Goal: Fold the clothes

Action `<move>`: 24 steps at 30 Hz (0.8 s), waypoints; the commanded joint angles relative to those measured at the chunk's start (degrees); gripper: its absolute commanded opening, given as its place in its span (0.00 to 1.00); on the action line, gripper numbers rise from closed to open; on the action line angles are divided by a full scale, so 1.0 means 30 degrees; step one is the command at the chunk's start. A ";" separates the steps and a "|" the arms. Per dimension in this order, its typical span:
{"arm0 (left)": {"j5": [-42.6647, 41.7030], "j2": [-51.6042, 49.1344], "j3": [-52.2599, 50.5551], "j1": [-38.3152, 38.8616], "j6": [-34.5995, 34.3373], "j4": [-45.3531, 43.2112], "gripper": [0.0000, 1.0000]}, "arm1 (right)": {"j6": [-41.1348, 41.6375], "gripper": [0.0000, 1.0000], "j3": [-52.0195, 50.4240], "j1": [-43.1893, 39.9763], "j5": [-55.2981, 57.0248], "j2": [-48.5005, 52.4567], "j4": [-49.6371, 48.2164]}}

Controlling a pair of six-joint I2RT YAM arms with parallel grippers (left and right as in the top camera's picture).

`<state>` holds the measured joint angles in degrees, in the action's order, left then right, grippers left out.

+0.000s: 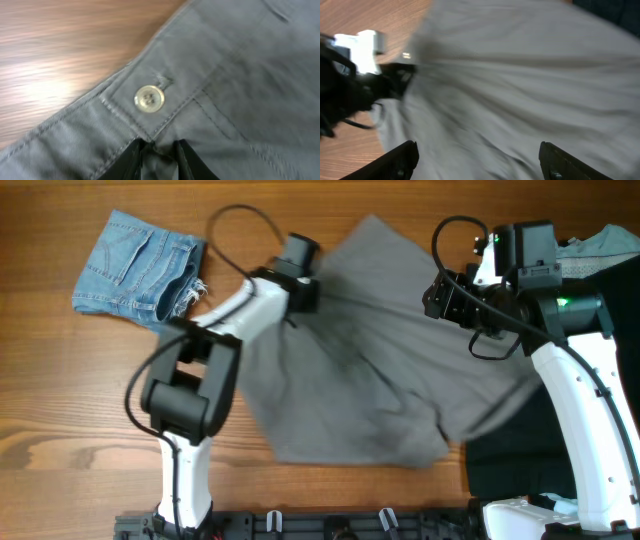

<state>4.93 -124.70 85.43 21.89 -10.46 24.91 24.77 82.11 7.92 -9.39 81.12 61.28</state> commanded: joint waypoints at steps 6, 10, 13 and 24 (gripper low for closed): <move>0.3818 -0.1574 -0.0721 -0.6433 -0.2696 0.3730 0.31 | -0.0299 0.86 -0.0299 -0.0044 0.1698 0.0219 -0.0058; 0.2790 -0.1239 -0.0721 -0.7723 -0.2667 0.4386 0.30 | -0.0291 0.85 -0.0801 -0.0044 0.1705 0.0984 -0.0044; 0.2025 -0.0153 -0.0721 -0.8284 -0.2696 0.5042 0.34 | -0.0270 0.83 -0.0962 -0.0044 0.1698 0.2514 -0.0175; -0.4124 0.4320 -0.0721 -0.6266 0.0364 0.5566 0.62 | -0.0364 0.72 -0.0962 -0.0197 0.2776 0.8983 -0.7286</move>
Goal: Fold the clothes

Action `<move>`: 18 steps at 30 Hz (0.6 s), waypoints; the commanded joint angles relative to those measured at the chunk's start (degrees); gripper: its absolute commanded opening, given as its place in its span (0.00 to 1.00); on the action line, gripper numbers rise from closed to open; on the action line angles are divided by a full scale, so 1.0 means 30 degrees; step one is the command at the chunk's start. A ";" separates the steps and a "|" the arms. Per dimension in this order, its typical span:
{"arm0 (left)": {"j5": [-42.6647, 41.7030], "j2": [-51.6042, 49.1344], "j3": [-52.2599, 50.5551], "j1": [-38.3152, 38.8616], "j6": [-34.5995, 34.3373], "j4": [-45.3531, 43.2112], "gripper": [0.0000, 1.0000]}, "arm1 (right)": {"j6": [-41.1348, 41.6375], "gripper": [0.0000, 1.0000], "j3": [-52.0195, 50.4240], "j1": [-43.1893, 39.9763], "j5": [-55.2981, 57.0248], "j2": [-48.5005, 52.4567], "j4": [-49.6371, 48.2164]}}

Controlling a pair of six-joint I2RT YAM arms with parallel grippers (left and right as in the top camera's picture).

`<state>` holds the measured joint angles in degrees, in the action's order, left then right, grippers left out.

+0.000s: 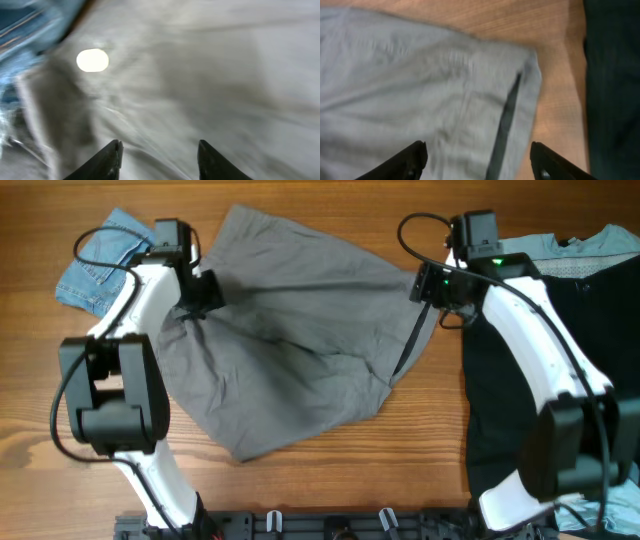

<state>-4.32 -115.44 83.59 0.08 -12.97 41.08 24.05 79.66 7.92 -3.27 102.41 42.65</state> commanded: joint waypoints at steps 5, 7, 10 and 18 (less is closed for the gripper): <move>-0.1042 0.1195 -0.0109 0.1916 0.1282 0.0765 0.73 | -0.0022 0.72 -0.0146 -0.1042 0.0197 0.3971 -0.2586; -0.1042 0.1195 -0.0109 0.2106 0.1282 0.0758 0.75 | -0.0022 0.72 -0.0146 -0.1341 -0.0240 0.4189 -0.2951; -0.1042 0.1188 -0.0109 0.2317 0.1275 0.0765 0.76 | -0.0597 0.69 -0.0146 -0.1661 -0.1887 0.4211 -0.4175; -0.1042 0.0976 -0.0109 0.2353 0.1268 0.1144 0.79 | -0.1508 0.59 -0.0146 -0.1668 -0.3803 0.4386 -0.5778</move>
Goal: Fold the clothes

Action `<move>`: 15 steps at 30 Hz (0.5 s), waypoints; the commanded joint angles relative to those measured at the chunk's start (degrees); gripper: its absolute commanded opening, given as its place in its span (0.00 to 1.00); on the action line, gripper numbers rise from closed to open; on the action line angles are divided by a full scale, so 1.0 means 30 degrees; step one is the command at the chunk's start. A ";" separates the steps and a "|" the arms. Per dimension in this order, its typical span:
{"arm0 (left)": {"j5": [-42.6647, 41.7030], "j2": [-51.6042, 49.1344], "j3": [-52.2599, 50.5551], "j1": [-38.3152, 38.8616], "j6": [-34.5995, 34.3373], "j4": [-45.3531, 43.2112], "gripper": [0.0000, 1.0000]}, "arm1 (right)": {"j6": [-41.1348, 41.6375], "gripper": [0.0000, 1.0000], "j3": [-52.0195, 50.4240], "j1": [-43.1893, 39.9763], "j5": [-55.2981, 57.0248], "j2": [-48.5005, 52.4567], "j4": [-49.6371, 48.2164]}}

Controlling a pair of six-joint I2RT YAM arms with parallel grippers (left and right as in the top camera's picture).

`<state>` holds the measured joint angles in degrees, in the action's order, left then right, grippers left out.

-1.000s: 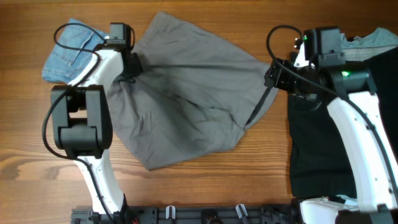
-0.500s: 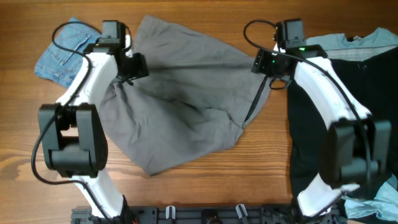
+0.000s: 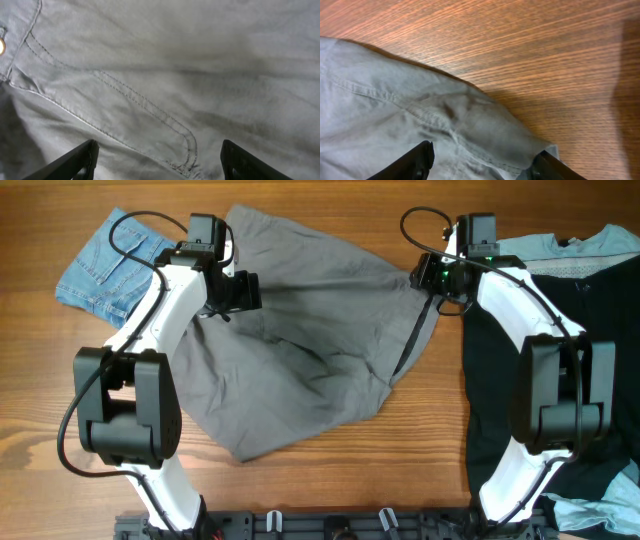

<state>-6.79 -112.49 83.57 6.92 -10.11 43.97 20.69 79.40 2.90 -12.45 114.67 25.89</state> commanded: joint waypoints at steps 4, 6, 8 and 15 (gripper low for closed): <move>-0.0219 -0.0007 -0.0102 0.0073 0.0313 0.0321 0.79 | -0.0736 0.20 0.0000 -0.0015 -0.0685 0.0211 -0.0590; -0.0219 -0.0007 -0.0109 0.0073 0.0321 0.0372 0.79 | -0.0911 0.05 0.0146 -0.0226 -0.0685 -0.0124 -0.0299; -0.0211 -0.0007 -0.0109 0.0073 0.0321 0.0364 0.79 | -0.0976 0.04 0.0153 -0.0656 -0.0678 -0.1042 0.0474; -0.0211 -0.0007 -0.0109 0.0073 0.0321 0.0321 0.79 | -0.0175 0.04 0.0153 -0.1814 0.1559 -0.2331 0.2565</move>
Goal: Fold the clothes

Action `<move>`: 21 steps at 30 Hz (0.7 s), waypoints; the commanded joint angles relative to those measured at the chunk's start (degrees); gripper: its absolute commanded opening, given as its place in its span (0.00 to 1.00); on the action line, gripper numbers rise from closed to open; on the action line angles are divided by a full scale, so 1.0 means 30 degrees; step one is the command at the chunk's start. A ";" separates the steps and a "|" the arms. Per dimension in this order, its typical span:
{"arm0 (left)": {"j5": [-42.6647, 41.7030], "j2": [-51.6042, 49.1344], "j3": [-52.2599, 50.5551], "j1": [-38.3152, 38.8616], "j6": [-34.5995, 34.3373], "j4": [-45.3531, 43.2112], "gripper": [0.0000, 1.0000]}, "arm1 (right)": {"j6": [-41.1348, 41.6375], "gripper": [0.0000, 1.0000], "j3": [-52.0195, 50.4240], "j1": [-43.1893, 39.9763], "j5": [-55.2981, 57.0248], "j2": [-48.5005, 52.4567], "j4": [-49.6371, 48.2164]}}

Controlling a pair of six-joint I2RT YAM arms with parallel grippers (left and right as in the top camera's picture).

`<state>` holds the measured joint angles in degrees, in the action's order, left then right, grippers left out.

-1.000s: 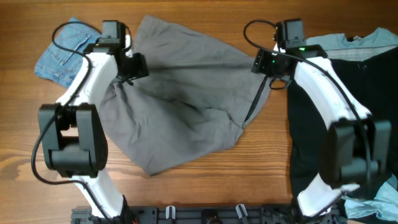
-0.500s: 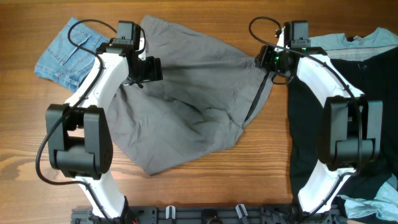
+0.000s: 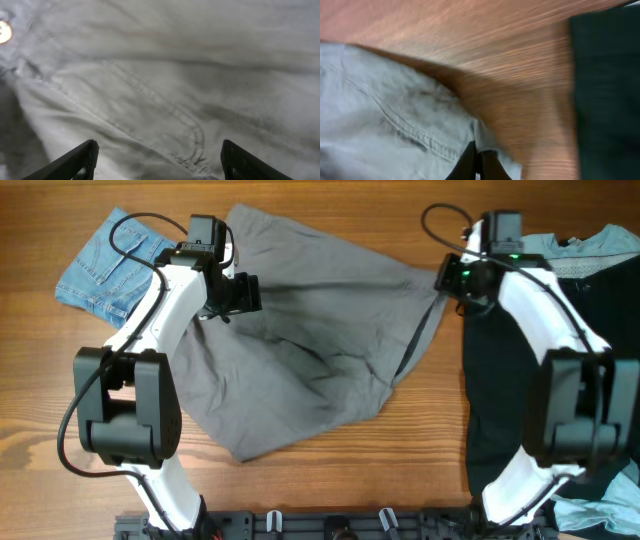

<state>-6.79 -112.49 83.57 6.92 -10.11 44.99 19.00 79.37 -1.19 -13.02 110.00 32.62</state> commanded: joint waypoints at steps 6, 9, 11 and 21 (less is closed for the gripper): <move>-0.0219 -0.0007 -0.0109 0.0073 0.0313 -0.0044 0.80 | 0.0780 0.48 0.0160 -0.0488 0.4488 -0.0772 0.0284; -0.0226 -0.0007 -0.0109 0.0073 0.0321 -0.0022 0.87 | 0.0648 0.48 0.0160 -0.0495 0.4444 -0.0772 0.0641; -0.0219 -0.0007 -0.0109 0.0073 0.0328 0.0117 0.88 | 0.0379 0.36 0.0160 -0.0488 0.3140 -0.0772 0.1158; -0.0233 -0.0007 -0.0109 0.0124 0.1304 0.0809 0.82 | -0.2135 0.15 -0.1464 0.1756 -0.3060 -0.0699 0.5180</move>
<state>-6.81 -112.49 83.57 7.03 -7.75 47.24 11.22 78.46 0.75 -22.50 108.62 46.61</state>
